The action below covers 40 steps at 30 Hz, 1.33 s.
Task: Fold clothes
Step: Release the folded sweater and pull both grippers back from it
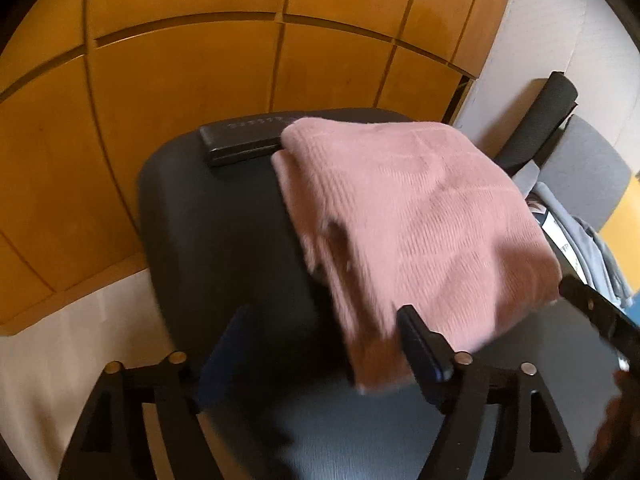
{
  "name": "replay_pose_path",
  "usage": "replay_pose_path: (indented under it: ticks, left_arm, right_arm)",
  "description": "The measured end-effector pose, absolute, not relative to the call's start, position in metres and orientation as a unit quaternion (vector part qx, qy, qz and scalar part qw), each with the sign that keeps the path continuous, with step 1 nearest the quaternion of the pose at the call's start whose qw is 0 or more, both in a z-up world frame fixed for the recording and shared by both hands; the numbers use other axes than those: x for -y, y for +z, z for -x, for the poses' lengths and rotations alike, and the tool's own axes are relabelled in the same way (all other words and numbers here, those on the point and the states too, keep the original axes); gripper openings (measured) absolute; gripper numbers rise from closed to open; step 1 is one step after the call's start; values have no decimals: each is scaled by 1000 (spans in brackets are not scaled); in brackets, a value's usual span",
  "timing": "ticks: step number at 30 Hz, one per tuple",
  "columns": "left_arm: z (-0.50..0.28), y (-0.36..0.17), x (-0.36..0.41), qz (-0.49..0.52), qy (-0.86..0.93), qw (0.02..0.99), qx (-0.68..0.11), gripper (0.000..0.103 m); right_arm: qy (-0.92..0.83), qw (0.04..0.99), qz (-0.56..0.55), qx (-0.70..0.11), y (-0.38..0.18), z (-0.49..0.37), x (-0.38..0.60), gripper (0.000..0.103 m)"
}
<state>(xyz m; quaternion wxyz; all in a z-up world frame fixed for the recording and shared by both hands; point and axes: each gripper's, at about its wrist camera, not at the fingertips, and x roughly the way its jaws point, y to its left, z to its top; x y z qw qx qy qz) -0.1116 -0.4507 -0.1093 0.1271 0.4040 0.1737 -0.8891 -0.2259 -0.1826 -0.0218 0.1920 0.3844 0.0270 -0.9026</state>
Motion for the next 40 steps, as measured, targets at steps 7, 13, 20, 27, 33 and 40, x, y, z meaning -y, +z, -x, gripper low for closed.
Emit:
replay_pose_path:
  ticks: [7, 13, 20, 27, 33, 40]
  left_arm:
    - [93, -108, 440, -416, -884, 127, -173, 82]
    - [79, -106, 419, -418, -890, 123, -133, 83]
    - [75, -105, 399, -422, -896, 109, -86, 83]
    - [75, -105, 391, -430, -895, 104, -64, 84]
    - [74, -106, 393, -430, -893, 114, -64, 84]
    - [67, -104, 401, -399, -906, 96, -100, 84]
  right_arm:
    - [-900, 210, -379, -46, -22, 164, 190, 64]
    - [-894, 198, -400, -48, -36, 156, 190, 64]
    - [-891, 188, -409, -51, -40, 142, 191, 64]
    - [-892, 191, -405, -61, -39, 139, 194, 64]
    - [-891, 186, -410, -60, -41, 139, 193, 64]
    - [-887, 184, -420, -54, -45, 139, 192, 64]
